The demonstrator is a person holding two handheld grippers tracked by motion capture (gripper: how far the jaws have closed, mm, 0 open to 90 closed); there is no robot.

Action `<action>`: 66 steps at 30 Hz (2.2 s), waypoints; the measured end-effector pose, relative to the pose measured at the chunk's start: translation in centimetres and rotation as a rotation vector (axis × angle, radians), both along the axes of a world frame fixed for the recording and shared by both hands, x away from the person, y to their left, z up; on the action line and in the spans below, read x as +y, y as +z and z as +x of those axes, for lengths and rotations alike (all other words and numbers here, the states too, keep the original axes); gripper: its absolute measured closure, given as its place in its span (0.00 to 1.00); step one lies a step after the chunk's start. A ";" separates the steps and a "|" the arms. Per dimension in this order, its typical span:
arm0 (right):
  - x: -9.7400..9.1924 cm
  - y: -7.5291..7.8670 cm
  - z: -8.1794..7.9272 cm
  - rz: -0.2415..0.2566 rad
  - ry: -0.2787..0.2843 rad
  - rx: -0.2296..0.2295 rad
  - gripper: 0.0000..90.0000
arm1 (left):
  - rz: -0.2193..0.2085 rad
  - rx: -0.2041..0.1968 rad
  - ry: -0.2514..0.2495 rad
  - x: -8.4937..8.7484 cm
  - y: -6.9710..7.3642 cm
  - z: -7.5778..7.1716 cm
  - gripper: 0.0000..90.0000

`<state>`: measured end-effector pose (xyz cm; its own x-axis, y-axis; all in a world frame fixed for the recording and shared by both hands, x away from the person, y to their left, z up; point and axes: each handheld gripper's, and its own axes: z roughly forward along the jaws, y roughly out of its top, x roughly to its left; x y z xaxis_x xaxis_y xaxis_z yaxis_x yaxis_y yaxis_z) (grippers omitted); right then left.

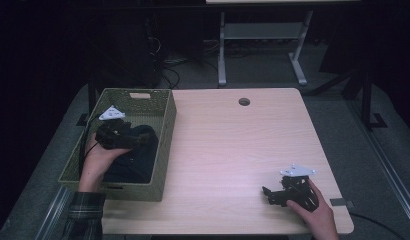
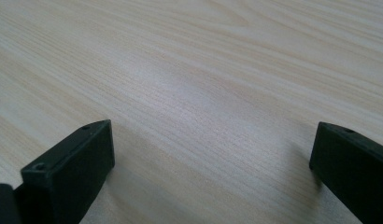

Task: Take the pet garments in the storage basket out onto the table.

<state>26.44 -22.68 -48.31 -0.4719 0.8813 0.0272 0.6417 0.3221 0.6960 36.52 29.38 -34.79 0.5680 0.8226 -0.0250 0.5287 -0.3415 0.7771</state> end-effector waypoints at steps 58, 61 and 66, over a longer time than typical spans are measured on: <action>0.0 0.0 0.0 0.000 0.000 0.000 0.00 | 0.266 0.349 0.069 1.2 -8.3 2.5 0.16; 0.0 0.0 0.0 0.002 -0.002 0.000 0.00 | 0.272 0.379 0.059 1.2 -8.4 2.6 0.16; 0.0 0.0 0.0 0.001 -0.001 0.000 0.00 | 0.244 0.418 0.050 1.4 -8.0 2.6 0.34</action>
